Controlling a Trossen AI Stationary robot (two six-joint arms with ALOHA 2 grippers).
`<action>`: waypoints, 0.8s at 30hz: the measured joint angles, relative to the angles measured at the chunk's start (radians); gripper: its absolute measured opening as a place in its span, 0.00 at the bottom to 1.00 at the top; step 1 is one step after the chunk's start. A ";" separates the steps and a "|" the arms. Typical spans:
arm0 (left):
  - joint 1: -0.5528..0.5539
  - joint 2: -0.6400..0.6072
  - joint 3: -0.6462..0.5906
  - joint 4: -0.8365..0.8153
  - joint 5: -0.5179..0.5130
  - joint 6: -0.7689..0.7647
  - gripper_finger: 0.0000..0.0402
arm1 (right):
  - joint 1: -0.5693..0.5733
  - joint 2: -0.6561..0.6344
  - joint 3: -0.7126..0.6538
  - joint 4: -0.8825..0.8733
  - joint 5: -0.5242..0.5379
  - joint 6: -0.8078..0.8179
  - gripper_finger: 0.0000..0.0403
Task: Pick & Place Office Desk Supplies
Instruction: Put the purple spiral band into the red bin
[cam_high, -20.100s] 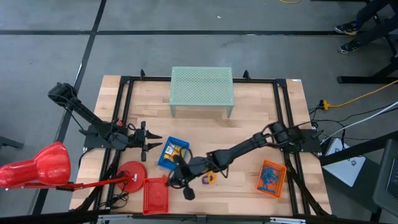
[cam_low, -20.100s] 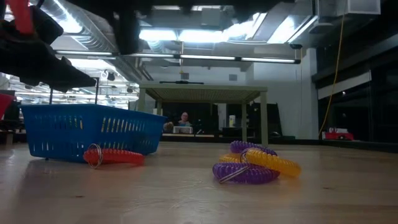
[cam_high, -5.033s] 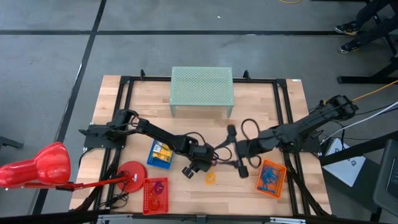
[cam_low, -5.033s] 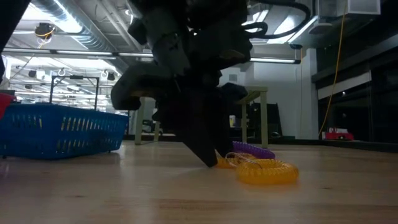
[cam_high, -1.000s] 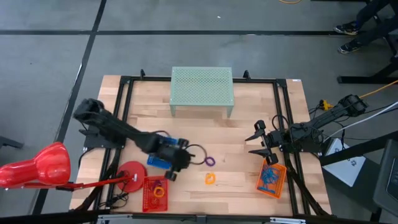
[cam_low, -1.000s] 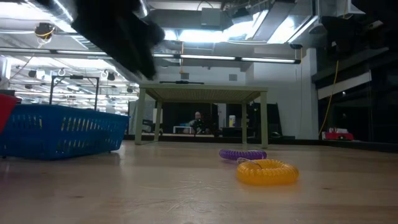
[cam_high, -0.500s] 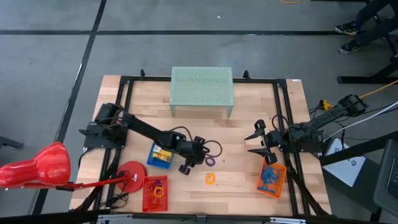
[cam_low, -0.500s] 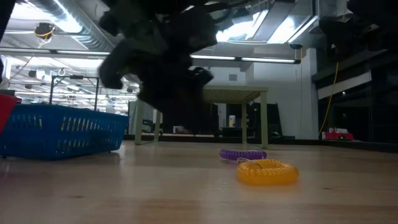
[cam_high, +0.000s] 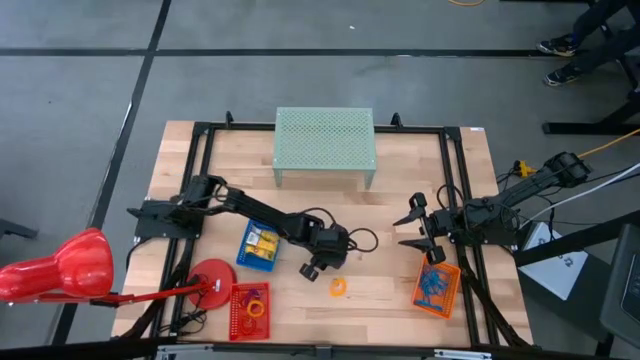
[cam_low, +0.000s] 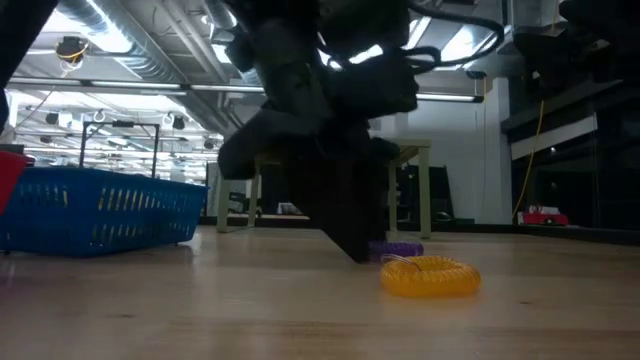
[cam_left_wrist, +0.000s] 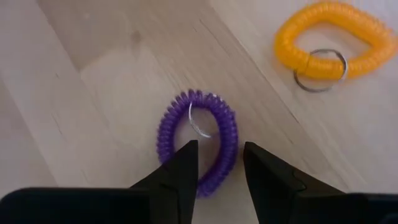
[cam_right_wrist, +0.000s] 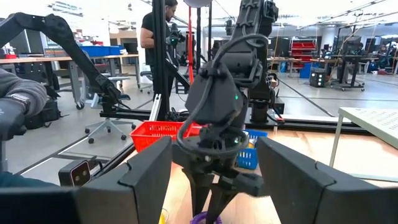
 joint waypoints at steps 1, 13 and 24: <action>0.001 0.007 0.003 0.005 0.014 -0.002 0.31 | 0.000 0.000 0.000 0.000 0.000 0.000 0.59; 0.008 -0.003 0.001 -0.101 0.088 -0.025 0.12 | 0.000 0.000 0.000 -0.003 0.000 0.002 0.59; -0.048 -0.280 -0.003 -0.470 0.143 -0.144 0.04 | 0.000 0.000 0.000 -0.010 0.004 0.000 0.58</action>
